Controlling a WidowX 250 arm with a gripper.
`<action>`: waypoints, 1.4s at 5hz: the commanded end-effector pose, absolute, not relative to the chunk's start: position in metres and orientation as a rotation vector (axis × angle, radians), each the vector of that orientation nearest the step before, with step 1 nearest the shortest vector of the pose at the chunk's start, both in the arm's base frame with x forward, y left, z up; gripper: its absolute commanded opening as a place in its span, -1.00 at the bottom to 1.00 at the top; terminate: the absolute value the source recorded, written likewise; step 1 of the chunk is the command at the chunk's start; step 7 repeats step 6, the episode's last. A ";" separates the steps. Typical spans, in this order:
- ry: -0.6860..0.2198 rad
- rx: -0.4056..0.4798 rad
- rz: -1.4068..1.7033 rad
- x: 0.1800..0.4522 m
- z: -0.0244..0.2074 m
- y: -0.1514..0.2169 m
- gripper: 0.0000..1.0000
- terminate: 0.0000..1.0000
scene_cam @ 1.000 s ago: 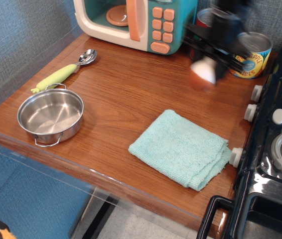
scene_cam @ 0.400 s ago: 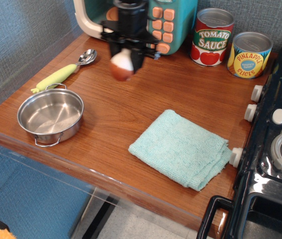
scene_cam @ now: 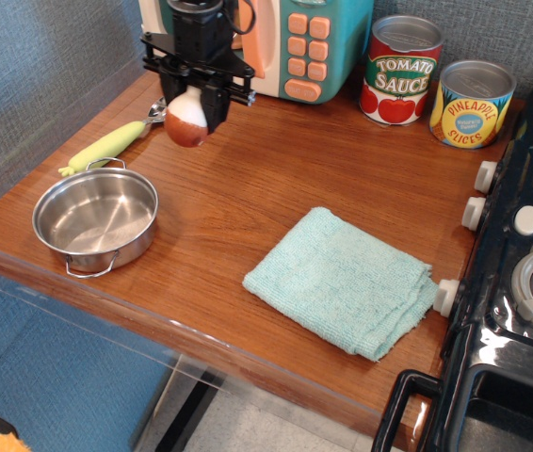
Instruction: Move the mushroom to the right of the yellow spoon
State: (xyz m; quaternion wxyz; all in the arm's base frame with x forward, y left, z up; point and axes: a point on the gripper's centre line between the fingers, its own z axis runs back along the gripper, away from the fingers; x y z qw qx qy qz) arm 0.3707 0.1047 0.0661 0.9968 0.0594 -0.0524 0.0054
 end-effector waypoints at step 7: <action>-0.236 0.093 0.012 0.366 0.133 0.099 1.00 1.00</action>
